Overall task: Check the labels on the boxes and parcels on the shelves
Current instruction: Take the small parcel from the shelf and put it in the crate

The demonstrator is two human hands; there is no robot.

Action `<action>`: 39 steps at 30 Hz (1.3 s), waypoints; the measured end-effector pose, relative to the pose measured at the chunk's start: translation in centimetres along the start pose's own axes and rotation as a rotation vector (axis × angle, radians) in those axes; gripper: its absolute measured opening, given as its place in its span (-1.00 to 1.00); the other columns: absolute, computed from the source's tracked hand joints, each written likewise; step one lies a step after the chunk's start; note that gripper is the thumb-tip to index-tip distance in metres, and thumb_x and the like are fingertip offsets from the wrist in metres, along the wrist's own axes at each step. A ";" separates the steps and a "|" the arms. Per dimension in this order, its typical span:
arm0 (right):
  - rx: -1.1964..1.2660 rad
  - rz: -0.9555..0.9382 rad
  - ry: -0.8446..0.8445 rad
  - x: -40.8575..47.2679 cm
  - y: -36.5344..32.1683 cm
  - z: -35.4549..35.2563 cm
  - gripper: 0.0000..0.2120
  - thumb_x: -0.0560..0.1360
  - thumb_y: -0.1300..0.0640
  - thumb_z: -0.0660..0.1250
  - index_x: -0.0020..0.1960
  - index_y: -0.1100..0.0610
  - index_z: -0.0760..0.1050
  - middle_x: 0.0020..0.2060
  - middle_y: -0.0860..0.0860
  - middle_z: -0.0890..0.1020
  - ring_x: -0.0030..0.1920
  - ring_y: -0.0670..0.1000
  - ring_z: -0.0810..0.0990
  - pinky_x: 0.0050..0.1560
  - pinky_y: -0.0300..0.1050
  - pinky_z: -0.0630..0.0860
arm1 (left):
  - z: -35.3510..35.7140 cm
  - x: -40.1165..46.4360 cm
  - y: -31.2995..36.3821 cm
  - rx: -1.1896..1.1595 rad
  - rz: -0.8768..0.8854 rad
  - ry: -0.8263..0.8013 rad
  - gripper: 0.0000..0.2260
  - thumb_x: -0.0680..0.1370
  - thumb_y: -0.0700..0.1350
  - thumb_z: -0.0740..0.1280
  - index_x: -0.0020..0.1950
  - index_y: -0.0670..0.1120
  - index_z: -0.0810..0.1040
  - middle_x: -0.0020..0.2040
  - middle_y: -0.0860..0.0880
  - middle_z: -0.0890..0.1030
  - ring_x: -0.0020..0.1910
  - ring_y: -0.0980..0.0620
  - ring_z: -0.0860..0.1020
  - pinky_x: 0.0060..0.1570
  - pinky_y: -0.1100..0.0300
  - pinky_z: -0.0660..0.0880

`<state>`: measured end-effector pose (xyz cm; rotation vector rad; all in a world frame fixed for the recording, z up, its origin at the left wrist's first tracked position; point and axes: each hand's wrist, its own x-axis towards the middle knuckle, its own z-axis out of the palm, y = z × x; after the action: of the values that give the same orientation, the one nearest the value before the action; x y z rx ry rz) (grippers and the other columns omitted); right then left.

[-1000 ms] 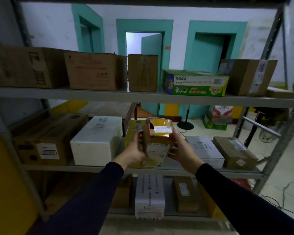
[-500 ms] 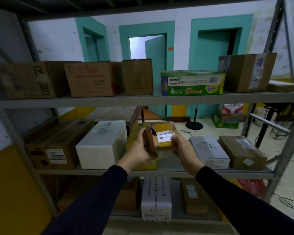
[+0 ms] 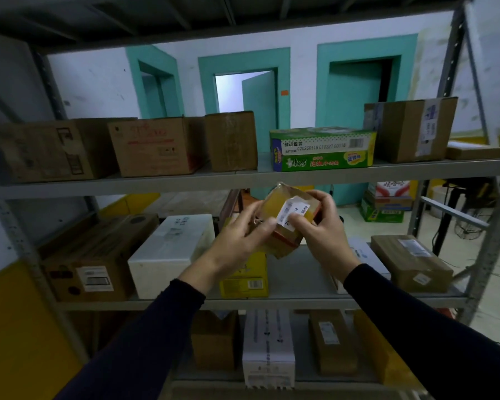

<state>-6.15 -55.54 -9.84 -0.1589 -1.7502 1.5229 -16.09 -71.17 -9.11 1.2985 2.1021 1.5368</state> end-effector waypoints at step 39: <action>0.114 0.479 -0.520 -6.8 6.2 24.0 -0.67 0.60 -0.17 0.28 0.31 -0.08 0.48 0.06 -0.06 0.72 0.01 -0.03 0.72 -0.04 -0.07 0.64 | -13.3 -15.8 -8.3 -0.260 -0.368 0.511 -0.78 0.62 0.15 0.25 0.23 0.42 0.39 0.10 0.27 0.62 0.00 0.28 0.63 -0.11 0.33 0.56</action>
<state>-18.91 -76.47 -17.61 -0.1376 -2.1200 2.1524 -19.58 -92.26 -15.26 0.4246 2.1486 2.0213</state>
